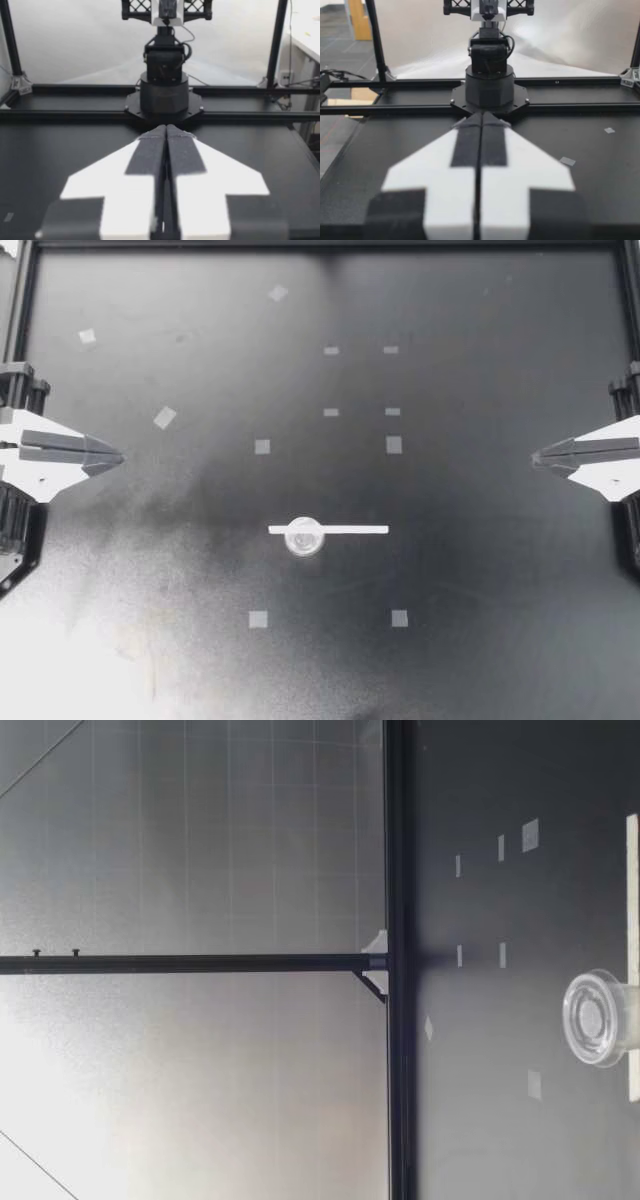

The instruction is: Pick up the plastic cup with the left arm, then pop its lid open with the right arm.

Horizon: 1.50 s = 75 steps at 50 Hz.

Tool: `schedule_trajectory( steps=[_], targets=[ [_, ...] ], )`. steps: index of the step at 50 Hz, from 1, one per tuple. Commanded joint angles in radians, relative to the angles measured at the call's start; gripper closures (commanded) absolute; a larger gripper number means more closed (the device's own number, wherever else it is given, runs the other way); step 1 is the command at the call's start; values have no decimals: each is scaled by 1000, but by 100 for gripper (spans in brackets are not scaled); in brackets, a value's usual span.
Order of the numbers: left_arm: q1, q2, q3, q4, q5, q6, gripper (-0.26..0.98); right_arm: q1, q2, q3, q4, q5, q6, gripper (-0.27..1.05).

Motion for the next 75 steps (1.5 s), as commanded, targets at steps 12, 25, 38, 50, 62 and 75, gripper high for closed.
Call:
schedule_trajectory(
  steps=[12,25,38,50,62,75],
  targets=[
    [-11,32,-149,-8,193,29,77,-2,60,-173,12,285,48,87],
    [-9,256,-330,-14,449,-9,77,-2,322,-334,11,373,54,87],
    [-9,388,-325,-17,419,-61,77,-2,578,-400,15,351,74,87],
    [-11,399,-247,-18,267,-64,68,-2,713,-411,14,267,138,87],
    [-9,419,-166,-26,169,-103,34,-2,861,-459,14,236,163,87],
    [5,499,-91,-29,43,-110,22,-2,1006,-532,14,235,166,87]
  ],
)
